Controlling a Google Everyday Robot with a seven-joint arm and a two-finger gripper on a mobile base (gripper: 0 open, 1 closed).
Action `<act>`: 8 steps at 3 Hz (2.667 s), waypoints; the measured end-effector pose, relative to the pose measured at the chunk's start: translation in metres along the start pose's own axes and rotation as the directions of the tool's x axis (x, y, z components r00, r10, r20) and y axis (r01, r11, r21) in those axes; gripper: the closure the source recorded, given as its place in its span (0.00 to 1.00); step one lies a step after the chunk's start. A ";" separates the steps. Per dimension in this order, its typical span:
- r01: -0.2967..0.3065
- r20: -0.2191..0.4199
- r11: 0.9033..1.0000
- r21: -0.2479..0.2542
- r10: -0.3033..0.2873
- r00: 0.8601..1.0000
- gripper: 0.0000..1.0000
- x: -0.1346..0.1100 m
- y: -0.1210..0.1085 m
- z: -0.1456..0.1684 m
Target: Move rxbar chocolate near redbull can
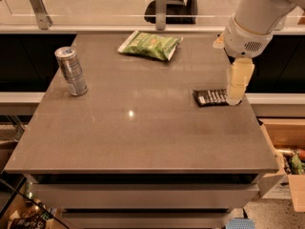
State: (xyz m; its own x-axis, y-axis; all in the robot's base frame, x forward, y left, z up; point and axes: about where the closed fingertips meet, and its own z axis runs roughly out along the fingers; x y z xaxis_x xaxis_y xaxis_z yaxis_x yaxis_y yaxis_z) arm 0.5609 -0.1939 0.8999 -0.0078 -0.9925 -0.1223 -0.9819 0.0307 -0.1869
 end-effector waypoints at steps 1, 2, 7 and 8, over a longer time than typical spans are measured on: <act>0.021 -0.002 0.999 -0.046 -0.021 1.000 0.00 -0.005 -0.003 0.025; 0.028 -0.005 0.997 -0.073 -0.029 1.000 0.00 -0.005 0.002 0.040; 0.038 -0.051 0.990 -0.139 -0.046 0.998 0.00 0.007 0.005 0.082; 0.038 -0.051 0.989 -0.140 -0.046 0.998 0.00 0.007 0.005 0.083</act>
Offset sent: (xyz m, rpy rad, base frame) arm -0.0019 0.0095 -0.0584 -0.0230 0.1151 0.0458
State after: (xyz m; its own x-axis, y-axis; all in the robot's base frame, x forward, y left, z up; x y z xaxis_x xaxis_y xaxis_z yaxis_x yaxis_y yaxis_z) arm 0.5713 -0.1913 0.8175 0.0277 -0.9976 -0.0633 -0.9983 -0.0244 -0.0531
